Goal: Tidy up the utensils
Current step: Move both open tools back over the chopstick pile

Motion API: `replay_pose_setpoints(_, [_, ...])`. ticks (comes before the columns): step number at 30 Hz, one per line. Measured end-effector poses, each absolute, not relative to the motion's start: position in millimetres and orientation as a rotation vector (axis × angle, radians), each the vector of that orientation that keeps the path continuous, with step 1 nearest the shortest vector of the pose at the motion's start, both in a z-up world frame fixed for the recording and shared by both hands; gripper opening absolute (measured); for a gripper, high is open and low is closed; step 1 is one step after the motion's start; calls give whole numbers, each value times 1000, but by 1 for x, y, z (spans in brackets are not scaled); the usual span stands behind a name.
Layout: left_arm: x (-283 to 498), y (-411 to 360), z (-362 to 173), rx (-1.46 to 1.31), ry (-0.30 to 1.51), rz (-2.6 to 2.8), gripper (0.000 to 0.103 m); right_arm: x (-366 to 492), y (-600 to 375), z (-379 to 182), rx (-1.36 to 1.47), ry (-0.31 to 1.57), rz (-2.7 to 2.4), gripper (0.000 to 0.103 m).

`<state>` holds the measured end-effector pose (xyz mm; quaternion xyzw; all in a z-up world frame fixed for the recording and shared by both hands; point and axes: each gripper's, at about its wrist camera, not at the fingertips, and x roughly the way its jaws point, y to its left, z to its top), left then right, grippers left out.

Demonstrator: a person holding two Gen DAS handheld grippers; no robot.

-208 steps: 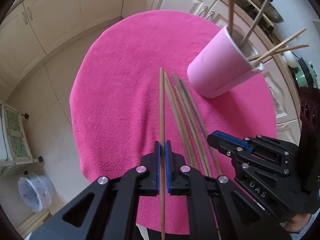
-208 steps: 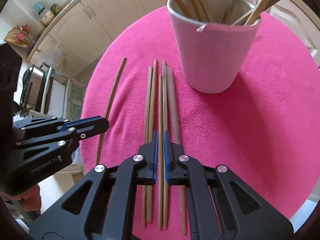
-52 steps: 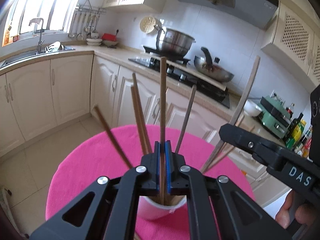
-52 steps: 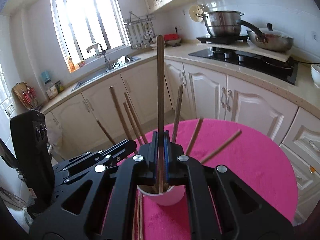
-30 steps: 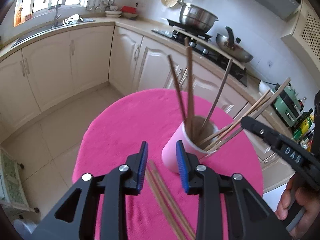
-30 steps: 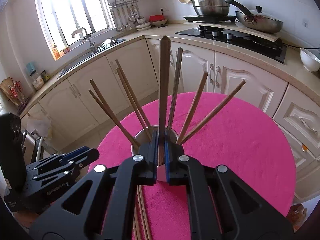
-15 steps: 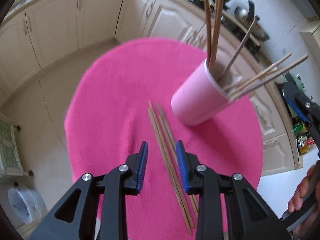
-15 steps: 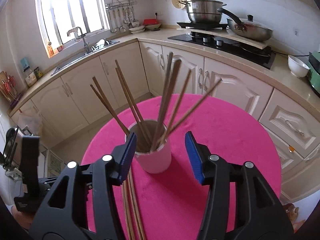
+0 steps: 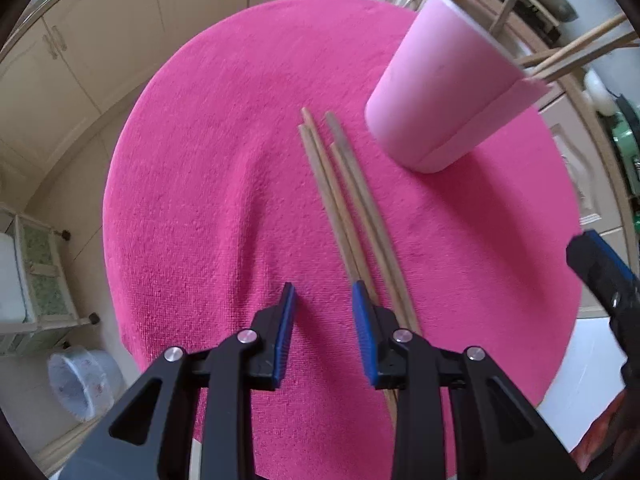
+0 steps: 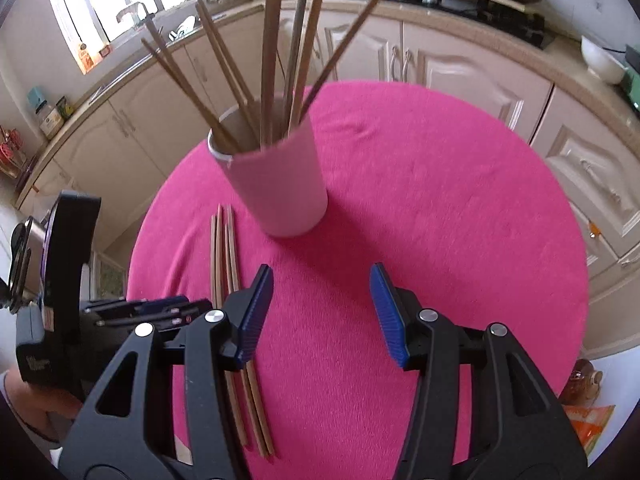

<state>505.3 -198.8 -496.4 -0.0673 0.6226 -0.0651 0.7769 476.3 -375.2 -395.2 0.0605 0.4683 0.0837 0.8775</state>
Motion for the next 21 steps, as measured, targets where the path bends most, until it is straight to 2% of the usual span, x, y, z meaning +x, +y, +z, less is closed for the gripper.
replay_pose_setpoints(21, [525, -238, -495, -81, 1414, 51, 30, 495, -381, -425, 101, 1092, 291, 52])
